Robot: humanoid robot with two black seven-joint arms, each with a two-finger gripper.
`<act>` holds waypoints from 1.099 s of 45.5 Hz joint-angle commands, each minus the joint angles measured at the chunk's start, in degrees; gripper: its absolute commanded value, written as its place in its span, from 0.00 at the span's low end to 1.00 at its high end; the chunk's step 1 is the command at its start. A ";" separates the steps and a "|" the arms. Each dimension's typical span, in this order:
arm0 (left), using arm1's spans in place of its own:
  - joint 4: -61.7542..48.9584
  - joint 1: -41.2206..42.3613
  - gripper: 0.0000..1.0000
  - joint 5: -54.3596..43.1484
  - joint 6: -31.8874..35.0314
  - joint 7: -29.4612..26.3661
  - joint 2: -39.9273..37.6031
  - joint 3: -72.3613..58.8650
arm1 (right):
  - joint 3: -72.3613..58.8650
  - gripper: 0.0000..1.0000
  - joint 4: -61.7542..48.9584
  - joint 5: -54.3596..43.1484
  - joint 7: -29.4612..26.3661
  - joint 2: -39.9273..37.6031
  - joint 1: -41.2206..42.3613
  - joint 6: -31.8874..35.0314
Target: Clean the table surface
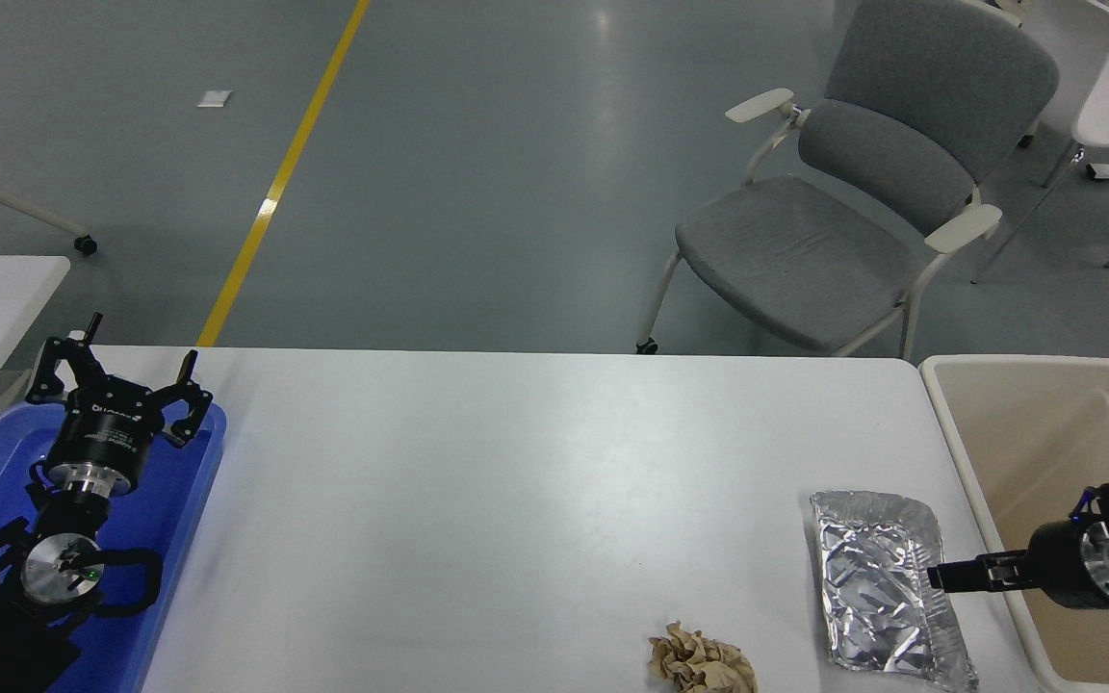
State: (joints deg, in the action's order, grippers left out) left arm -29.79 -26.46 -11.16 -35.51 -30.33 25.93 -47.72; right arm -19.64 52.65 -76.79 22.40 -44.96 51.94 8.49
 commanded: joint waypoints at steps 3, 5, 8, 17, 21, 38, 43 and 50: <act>0.00 0.00 1.00 0.00 0.00 0.01 0.00 0.00 | -0.13 0.91 -0.18 0.06 0.01 2.07 -2.19 -2.69; 0.00 0.00 1.00 0.00 0.00 0.01 0.00 0.00 | -0.13 0.90 -0.27 0.06 0.01 2.24 -2.46 -3.22; 0.00 0.00 1.00 0.00 0.00 0.01 0.00 0.00 | -0.13 0.88 -0.27 -0.03 0.01 2.42 -2.98 -3.74; 0.00 0.00 1.00 0.00 0.00 -0.08 0.00 0.00 | -0.22 0.86 -2.64 0.06 0.01 4.88 -3.86 -5.15; 0.00 0.00 1.00 0.00 0.00 0.01 0.00 0.00 | -0.22 0.84 -4.57 0.06 0.10 6.11 -4.74 -5.77; 0.00 0.00 1.00 0.00 0.00 -0.08 0.00 0.00 | -1.62 0.40 -7.83 -0.20 0.71 7.17 -5.54 -6.73; 0.00 0.00 1.00 0.00 0.00 -0.08 0.00 0.00 | -3.47 0.19 -8.09 0.15 0.71 7.17 -5.27 -6.73; 0.00 0.00 1.00 0.00 0.00 0.01 0.00 0.00 | -3.56 0.00 -8.71 0.32 0.71 7.17 -5.36 -6.65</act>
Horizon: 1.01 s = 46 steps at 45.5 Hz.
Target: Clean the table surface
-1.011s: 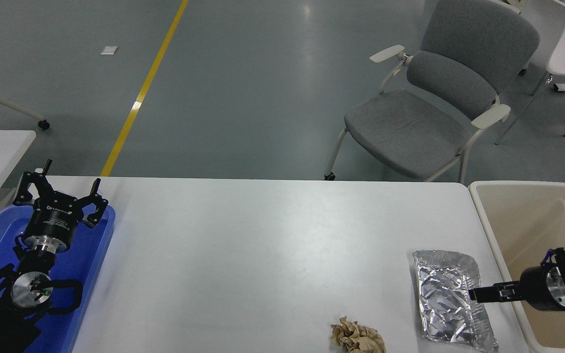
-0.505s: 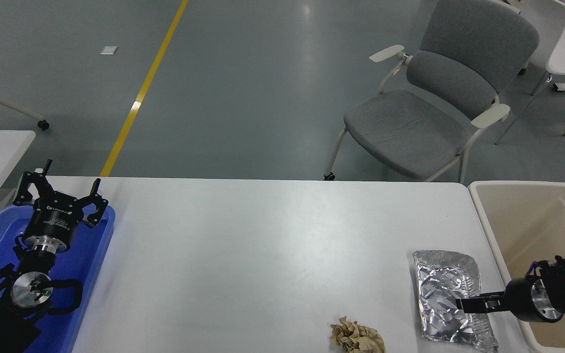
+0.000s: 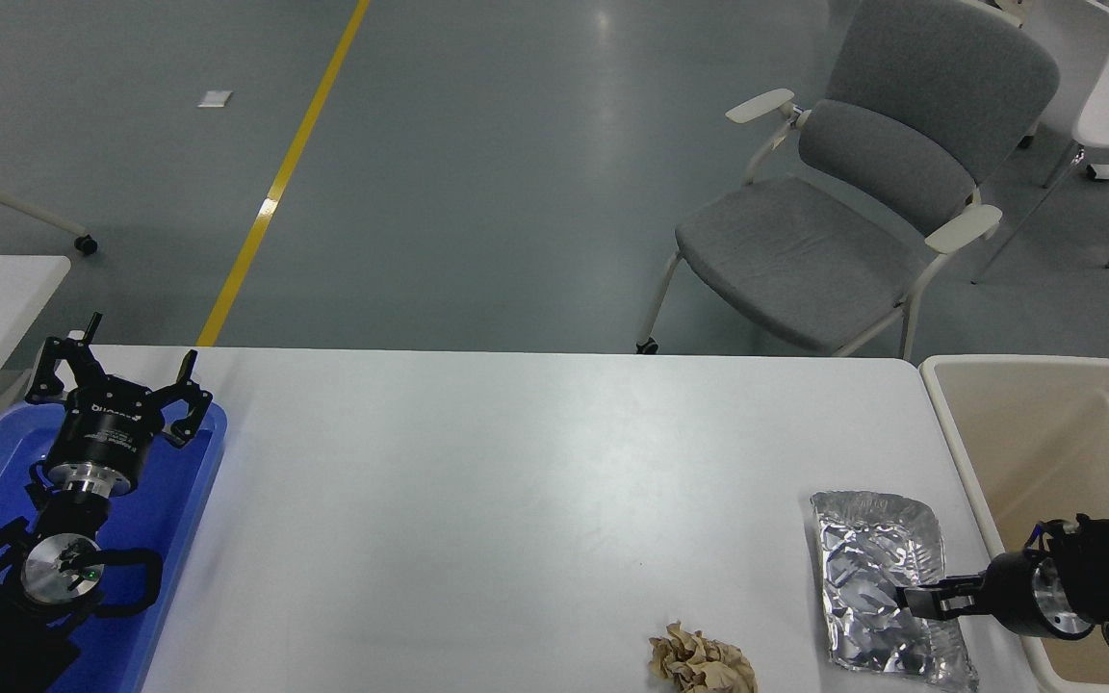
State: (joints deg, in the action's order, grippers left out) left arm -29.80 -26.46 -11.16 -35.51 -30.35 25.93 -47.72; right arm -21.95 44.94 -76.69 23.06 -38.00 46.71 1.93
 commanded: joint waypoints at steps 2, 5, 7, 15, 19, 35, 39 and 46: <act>0.00 0.00 1.00 0.00 0.00 0.03 0.00 0.00 | -1.34 0.00 -0.99 0.22 0.05 0.21 -0.13 0.09; 0.00 0.00 1.00 0.00 0.00 0.03 0.00 0.00 | -1.52 0.00 -0.99 0.22 0.05 0.21 -0.13 0.26; 0.00 0.00 1.00 0.00 0.00 0.03 0.00 0.00 | -1.52 0.00 -0.99 0.22 0.05 0.21 -0.13 0.27; 0.00 0.00 1.00 0.00 0.00 0.03 0.00 0.00 | -1.52 0.00 -1.08 0.22 0.05 0.21 -0.13 0.27; 0.00 0.00 1.00 0.00 0.00 0.03 0.00 0.00 | -1.52 0.00 -0.99 0.31 0.05 0.21 -0.04 0.18; 0.00 0.00 1.00 0.00 0.00 0.03 0.00 0.00 | -0.90 0.00 -0.29 0.92 1.90 -0.06 3.03 0.09; 0.00 0.00 1.00 0.00 0.00 0.03 0.00 0.00 | -0.99 0.00 0.50 1.01 2.60 -0.41 4.26 0.26; 0.00 0.00 1.00 0.00 0.00 -0.06 0.00 0.00 | -1.25 0.00 1.82 1.10 3.65 -0.76 6.55 0.53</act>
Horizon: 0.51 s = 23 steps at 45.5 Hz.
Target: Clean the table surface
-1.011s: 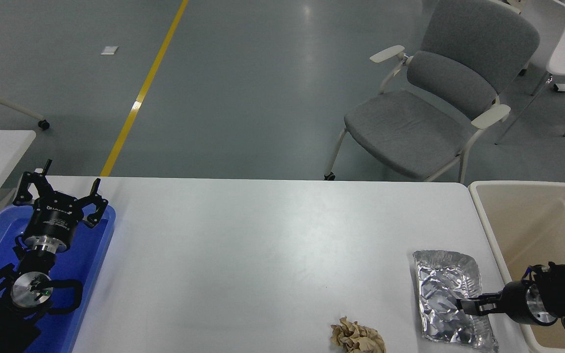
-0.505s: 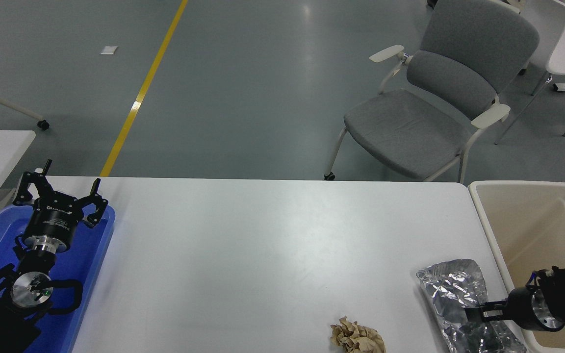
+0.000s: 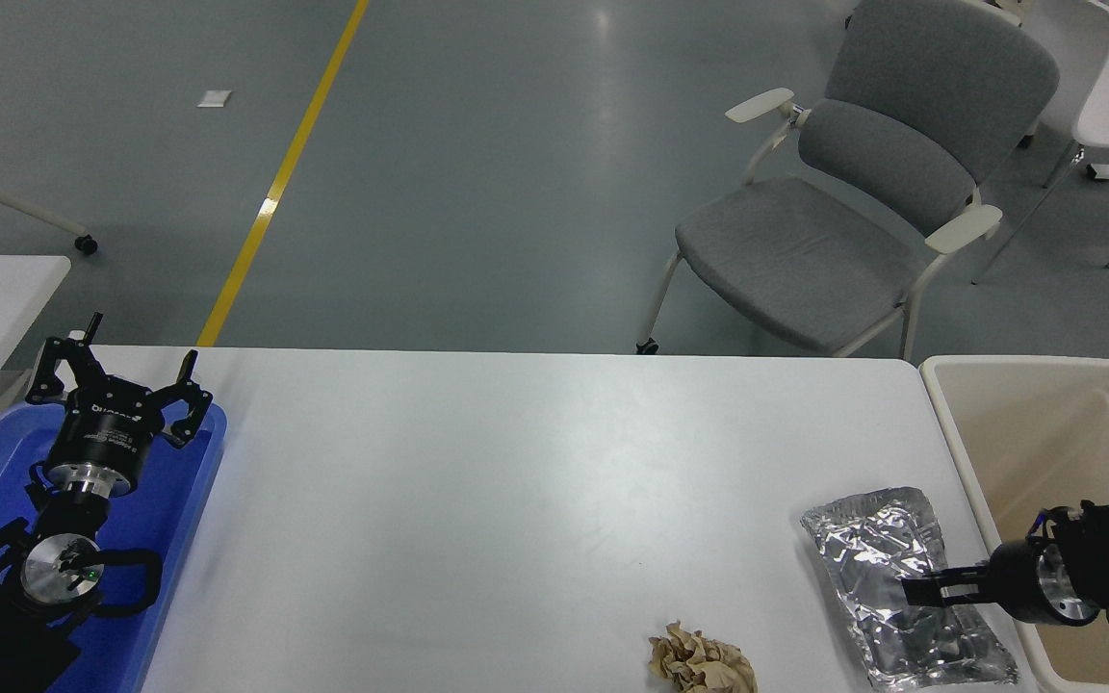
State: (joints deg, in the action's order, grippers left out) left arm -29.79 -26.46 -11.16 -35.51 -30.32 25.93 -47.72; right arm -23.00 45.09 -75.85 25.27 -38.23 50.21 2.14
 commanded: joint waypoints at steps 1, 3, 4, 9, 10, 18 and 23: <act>0.00 0.00 1.00 0.00 0.00 0.00 0.00 0.00 | -0.29 0.00 2.01 0.26 1.63 -0.61 3.32 0.32; 0.00 0.00 1.00 0.00 0.00 0.00 0.00 0.00 | -0.29 0.00 2.89 0.35 1.89 -0.70 4.19 0.49; 0.00 0.00 1.00 0.00 0.00 0.00 0.00 0.00 | -0.29 0.00 3.24 0.52 2.07 -0.70 4.55 0.58; 0.00 0.00 1.00 0.00 0.00 0.00 0.00 0.00 | -0.29 0.00 4.91 1.32 2.16 -1.32 6.22 1.10; 0.00 0.00 1.00 0.00 0.00 0.00 0.00 0.00 | -0.29 0.00 5.26 1.49 2.16 -1.49 6.57 1.46; 0.00 0.00 1.00 0.00 0.00 0.00 0.00 0.00 | 0.41 0.00 6.32 3.25 2.16 -1.85 8.24 3.92; 0.00 0.00 1.00 0.00 0.00 0.00 0.00 0.00 | 0.59 0.00 6.41 4.39 3.30 -1.93 9.03 4.88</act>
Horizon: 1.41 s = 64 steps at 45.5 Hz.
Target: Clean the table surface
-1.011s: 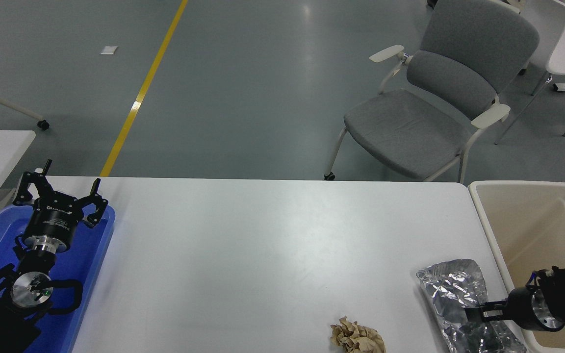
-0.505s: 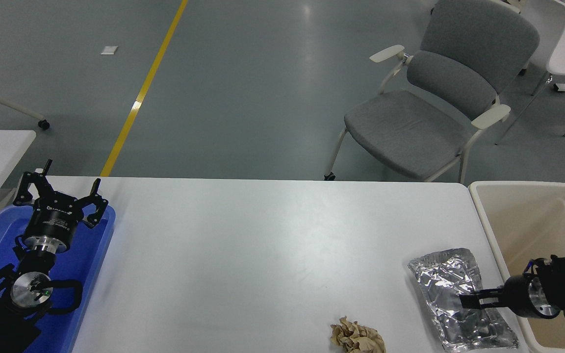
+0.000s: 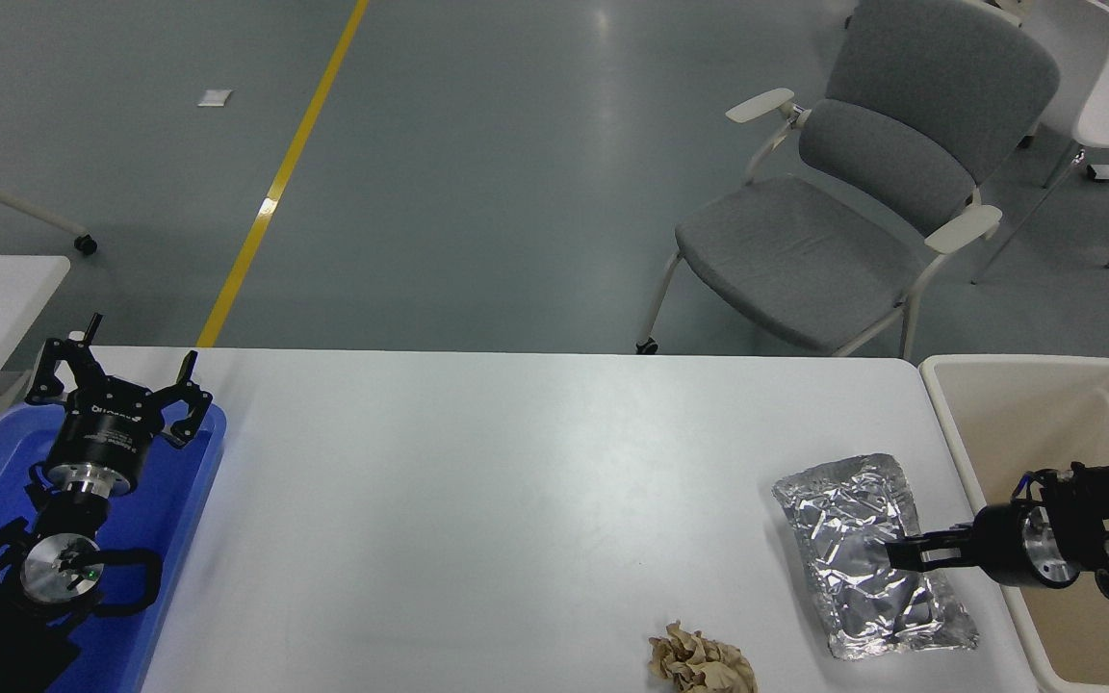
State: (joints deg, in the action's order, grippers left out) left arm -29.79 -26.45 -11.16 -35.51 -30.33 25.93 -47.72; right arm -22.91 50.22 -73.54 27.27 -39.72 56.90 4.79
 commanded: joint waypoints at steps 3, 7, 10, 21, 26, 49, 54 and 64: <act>0.00 0.00 1.00 0.00 0.00 0.01 0.00 0.00 | 0.59 0.00 1.20 2.70 1.83 -0.54 2.95 2.95; 0.00 0.00 1.00 0.00 0.00 0.01 0.00 0.00 | 0.94 0.00 1.20 3.66 2.35 -1.24 3.74 3.82; 0.00 0.00 1.00 0.00 0.00 0.01 0.00 0.00 | 1.03 0.00 1.11 5.24 2.44 -1.77 4.80 4.88; 0.00 0.00 1.00 0.00 0.00 0.01 0.00 0.00 | 3.31 0.00 -0.29 12.36 2.35 -3.79 6.82 9.72; 0.00 0.00 1.00 0.00 0.00 0.01 0.00 0.00 | 4.54 0.00 -2.31 13.77 2.35 -3.88 6.38 10.94; 0.00 0.00 1.00 0.00 0.00 0.00 0.00 0.00 | 8.41 0.00 -14.79 27.48 2.35 -3.97 4.63 18.77; 0.00 0.00 1.00 0.00 0.00 0.00 0.00 0.00 | 8.59 0.00 -17.52 31.16 2.35 -4.05 3.40 19.21; 0.00 0.00 1.00 0.00 0.00 0.01 0.00 0.00 | 8.59 0.00 -20.51 40.49 2.00 -6.34 2.95 21.84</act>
State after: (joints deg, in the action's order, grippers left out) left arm -29.79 -26.46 -11.18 -35.51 -30.34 25.93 -47.72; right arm -14.80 33.36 -41.58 29.58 -44.25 60.73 24.16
